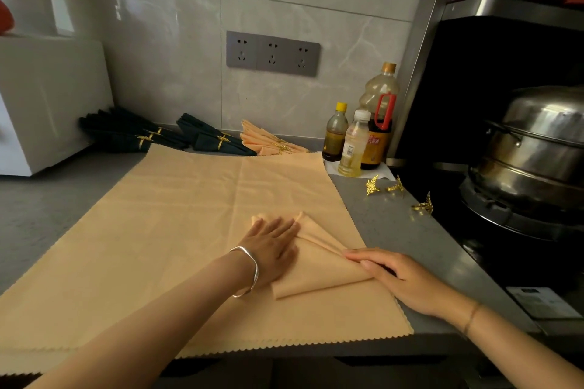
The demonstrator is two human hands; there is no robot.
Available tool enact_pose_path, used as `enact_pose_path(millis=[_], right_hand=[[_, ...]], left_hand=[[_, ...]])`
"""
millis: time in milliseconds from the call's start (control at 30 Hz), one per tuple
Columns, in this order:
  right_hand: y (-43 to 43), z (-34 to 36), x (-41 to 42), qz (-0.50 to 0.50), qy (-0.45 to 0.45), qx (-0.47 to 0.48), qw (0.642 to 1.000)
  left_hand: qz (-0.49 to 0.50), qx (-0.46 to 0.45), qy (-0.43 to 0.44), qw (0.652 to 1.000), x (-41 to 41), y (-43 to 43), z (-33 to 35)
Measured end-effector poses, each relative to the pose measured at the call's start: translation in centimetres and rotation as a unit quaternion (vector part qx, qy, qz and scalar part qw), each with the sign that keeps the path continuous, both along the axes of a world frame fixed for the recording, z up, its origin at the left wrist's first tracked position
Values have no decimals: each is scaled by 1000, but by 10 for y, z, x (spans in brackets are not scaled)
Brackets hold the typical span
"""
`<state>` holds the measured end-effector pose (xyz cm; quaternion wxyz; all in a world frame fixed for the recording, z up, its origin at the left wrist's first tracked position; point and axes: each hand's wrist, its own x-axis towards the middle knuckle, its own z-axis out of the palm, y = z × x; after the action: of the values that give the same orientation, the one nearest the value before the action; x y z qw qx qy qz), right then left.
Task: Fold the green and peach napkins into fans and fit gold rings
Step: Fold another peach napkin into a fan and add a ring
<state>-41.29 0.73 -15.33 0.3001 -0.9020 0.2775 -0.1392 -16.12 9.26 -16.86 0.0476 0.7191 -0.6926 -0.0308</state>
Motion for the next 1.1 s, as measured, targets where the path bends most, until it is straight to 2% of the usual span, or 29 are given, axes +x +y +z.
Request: enact_pose_path(millis=[133, 267, 333, 433, 500, 633, 833, 1100], right_hand=[[8, 3, -5, 3, 37, -56, 998], [11, 8, -3, 12, 69, -115, 991], [13, 10, -2, 16, 86, -146, 985], [16, 10, -1, 31, 95, -193, 976], [17, 9, -1, 29, 101, -204, 973], [19, 13, 3, 31, 110, -229, 967], [18, 13, 5, 45, 126, -274, 952], [19, 14, 9, 38, 134, -286, 948]], left_hand=[[1, 0, 3, 1000, 2, -1, 0], [-23, -27, 79, 996, 7, 8, 10], [-40, -41, 90, 994, 11, 21, 22], [-59, -37, 50, 996, 11, 44, 34], [-61, 2, 27, 998, 7, 55, 38], [-59, 50, 31, 997, 3, 60, 34], [-101, 24, -20, 994, 8, 56, 27], [-133, -34, -16, 990, 15, 55, 21]])
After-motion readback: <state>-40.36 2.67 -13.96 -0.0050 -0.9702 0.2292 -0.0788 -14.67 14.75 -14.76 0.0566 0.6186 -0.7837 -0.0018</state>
